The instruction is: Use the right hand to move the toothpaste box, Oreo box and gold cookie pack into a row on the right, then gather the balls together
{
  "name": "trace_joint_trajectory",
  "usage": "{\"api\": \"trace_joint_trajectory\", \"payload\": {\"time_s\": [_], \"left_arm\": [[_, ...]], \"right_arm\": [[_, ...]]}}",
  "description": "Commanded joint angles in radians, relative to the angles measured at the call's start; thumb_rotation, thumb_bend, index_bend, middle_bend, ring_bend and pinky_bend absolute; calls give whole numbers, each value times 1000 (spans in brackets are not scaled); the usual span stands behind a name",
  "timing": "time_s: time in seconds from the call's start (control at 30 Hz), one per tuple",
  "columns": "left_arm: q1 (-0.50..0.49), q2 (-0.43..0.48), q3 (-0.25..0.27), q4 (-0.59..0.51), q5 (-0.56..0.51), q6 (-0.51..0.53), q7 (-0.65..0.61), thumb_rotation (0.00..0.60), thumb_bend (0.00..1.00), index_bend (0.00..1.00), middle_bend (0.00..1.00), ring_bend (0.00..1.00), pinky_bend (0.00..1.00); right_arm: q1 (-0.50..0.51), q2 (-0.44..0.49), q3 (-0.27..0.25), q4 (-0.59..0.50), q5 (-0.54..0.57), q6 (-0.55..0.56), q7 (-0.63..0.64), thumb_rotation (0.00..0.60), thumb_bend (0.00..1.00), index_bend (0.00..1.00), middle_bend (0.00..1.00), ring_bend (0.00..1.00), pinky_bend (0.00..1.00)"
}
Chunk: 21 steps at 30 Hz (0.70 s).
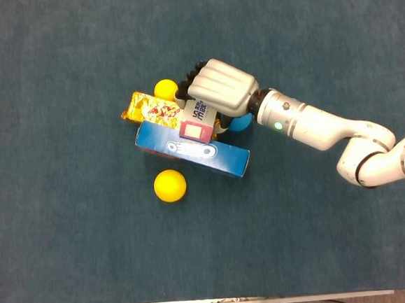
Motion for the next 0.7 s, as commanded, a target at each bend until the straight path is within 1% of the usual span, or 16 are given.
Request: {"api": "trace_joint_trajectory", "payload": {"time_s": [0.03,0.23,0.4,0.43,0.53,0.6,0.7], "left_arm": [[-1,-1,0,1,3,-1,0,600,314,74,105,26,74],[1,-4,-1,4,8,1,-4,600,314,74,105,26,74],[-2,-7,-3,8,7,-3,-6,600,314,74,106,26,75],[-4,-9,-5,10,8,-6,-6,600,314,74,106,26,74],[-10,-15,-8,16,7,-13,-7,600,314,74,106,26,74],[-17,-23,-12,25,1,-26,-10,600,314,74,107,26,74],[-29,-30,-17,32,-2,-41,-12,600,314,74,107,26,74]], "right_arm": [[-5,-9,-2,19,6,18,9,600,0,611,552,473,446],[-19,-10,2,50,4,78,34,600,0,666,586,507,501],[-32,21,8,39,-8,131,58,600,0,671,591,513,503],[-43,44,9,26,-14,158,64,600,0,671,591,514,503],[-66,96,-4,-17,-28,190,76,600,0,671,591,518,503],[-97,159,-26,-63,-49,230,68,600,0,671,592,520,505],[-134,223,-52,-112,-67,266,61,600,0,671,593,525,516]]}}
